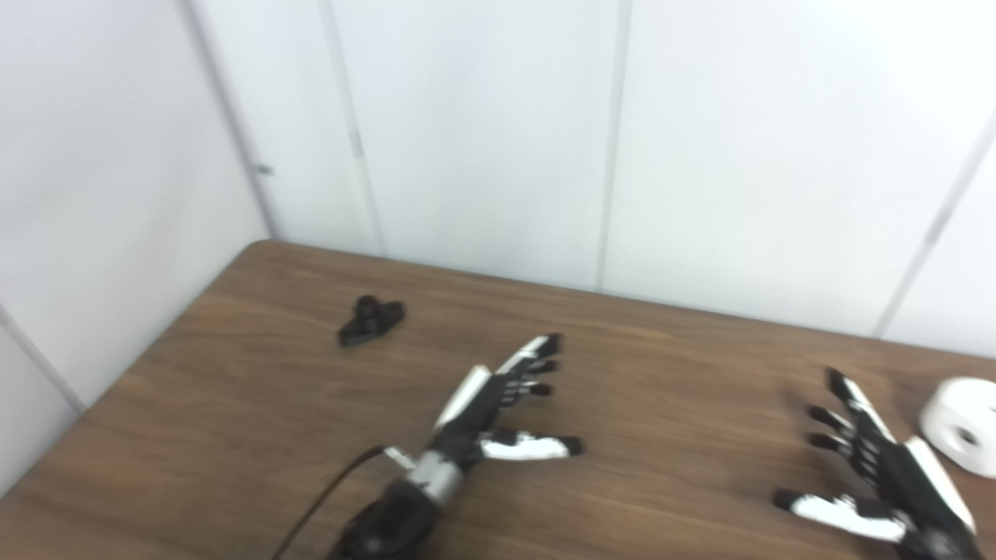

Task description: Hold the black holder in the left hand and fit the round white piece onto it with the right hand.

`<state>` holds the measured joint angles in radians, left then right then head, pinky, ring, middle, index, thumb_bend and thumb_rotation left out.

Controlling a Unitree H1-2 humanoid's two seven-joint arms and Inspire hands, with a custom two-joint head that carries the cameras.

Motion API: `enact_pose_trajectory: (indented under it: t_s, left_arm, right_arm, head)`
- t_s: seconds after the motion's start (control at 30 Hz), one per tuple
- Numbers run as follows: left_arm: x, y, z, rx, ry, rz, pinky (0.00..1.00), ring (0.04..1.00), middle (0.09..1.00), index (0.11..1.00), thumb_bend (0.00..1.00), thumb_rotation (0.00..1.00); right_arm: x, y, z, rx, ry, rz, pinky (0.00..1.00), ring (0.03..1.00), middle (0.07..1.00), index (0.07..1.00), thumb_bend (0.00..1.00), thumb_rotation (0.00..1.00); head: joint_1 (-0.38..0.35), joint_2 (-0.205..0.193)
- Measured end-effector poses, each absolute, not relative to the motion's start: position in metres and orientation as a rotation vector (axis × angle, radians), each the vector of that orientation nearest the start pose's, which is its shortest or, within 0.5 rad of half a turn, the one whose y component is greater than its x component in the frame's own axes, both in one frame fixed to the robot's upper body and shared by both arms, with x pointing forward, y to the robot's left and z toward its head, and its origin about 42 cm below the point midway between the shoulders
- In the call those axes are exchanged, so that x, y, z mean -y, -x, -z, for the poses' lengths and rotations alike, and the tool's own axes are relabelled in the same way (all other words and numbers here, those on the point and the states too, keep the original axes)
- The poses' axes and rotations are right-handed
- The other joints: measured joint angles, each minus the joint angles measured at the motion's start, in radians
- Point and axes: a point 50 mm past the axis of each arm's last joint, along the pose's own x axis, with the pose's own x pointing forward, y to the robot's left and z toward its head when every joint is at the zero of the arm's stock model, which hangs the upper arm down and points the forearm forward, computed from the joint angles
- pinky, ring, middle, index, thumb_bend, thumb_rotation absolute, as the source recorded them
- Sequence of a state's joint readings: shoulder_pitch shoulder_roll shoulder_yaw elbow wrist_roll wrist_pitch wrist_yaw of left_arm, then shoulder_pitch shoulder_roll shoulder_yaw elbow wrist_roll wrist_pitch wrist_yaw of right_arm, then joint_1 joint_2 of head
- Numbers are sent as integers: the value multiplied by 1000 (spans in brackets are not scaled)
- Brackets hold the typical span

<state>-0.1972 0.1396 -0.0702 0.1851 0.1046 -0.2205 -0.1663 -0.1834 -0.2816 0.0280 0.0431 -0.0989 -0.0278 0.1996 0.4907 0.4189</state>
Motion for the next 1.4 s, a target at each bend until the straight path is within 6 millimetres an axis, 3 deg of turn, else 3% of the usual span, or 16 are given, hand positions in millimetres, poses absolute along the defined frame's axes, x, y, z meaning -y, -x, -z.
enact_pose_trajectory:
  t_s: [0.5,0.7,0.83,1.0,1.23,1.4]
  left_arm:
    - [-213,-349,-117,235,-275,271,820,927,954,950,837,216]
    - [-216,-349,-119,243,-270,245,580,725,819,853,756,26]
    - [-221,-347,-122,247,-272,250,562,699,775,773,706,0]
    - [-246,-344,-125,220,-351,235,574,717,772,713,683,0]
    - [-296,-346,-169,262,-482,159,566,699,764,725,697,0]
    - [-313,-343,-188,266,-519,118,527,705,763,722,715,0]
  right_arm:
    - [280,-342,-153,116,428,-237,817,924,1000,1000,776,116]
    - [281,-342,-153,117,432,-236,790,912,1000,1000,778,145]
    - [281,-342,-155,123,433,-237,787,910,1000,1000,773,136]
    - [282,-342,-157,126,435,-234,787,906,1000,1000,773,130]
    - [282,-342,-158,126,436,-233,765,898,1000,1000,787,162]
    - [282,-343,-158,125,435,-234,771,895,1000,1000,782,150]
  head:
    - [11,1]
    - [14,3]
    - [14,5]
    - [11,5]
    - [15,1]
    - [19,0]
